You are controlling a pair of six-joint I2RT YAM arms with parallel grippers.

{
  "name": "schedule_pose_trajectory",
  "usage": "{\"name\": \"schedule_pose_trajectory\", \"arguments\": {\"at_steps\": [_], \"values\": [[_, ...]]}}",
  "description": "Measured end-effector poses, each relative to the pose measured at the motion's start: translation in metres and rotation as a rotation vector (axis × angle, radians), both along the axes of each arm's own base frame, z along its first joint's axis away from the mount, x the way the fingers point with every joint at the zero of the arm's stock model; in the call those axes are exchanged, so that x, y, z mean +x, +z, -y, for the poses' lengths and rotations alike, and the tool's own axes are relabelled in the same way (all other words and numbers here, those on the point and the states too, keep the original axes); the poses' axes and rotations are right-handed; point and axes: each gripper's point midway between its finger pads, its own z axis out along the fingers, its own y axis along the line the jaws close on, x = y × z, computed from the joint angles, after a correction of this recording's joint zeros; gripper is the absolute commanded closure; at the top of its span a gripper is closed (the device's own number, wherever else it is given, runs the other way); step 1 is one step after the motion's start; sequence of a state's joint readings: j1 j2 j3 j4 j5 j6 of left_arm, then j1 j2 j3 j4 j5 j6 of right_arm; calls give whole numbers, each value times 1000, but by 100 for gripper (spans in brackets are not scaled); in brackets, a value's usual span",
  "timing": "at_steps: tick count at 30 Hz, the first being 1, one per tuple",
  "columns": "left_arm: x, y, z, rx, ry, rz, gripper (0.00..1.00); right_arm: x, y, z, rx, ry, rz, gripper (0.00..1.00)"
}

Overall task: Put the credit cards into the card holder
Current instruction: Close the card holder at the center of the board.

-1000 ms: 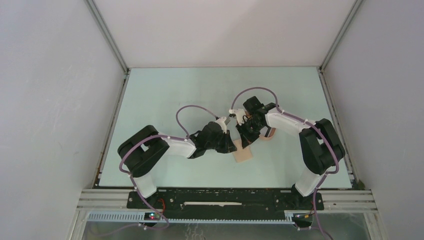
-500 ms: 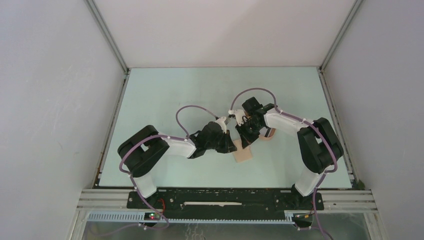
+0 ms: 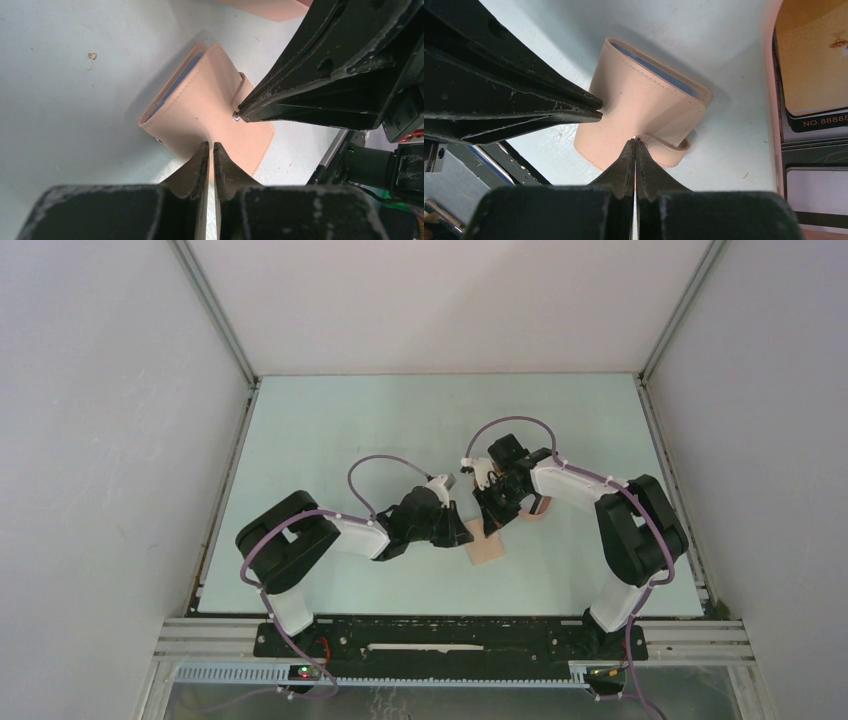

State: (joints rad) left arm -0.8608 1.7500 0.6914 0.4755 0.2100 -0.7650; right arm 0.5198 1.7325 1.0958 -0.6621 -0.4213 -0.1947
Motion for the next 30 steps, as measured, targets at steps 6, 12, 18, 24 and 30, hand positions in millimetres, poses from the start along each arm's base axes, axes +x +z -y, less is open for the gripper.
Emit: {"name": "schedule_pose_trajectory", "arguments": {"at_steps": [6, 12, 18, 24, 30], "values": [[-1, 0, 0, -34, 19, -5, 90, 1, 1, 0, 20, -22, -16, 100], [-1, 1, -1, -50, 28, -11, 91, 0, 0, -1, 29, -25, -21, 100], [-3, 1, -1, -62, 33, -20, 91, 0, 1, -3, 32, -22, -19, 100], [-3, 1, -1, -62, 34, -22, 92, -1, 0, -5, 32, -14, -16, 100], [-3, 1, 0, -67, 34, -19, 92, -1, -2, -5, 24, -12, -13, 100]]}}
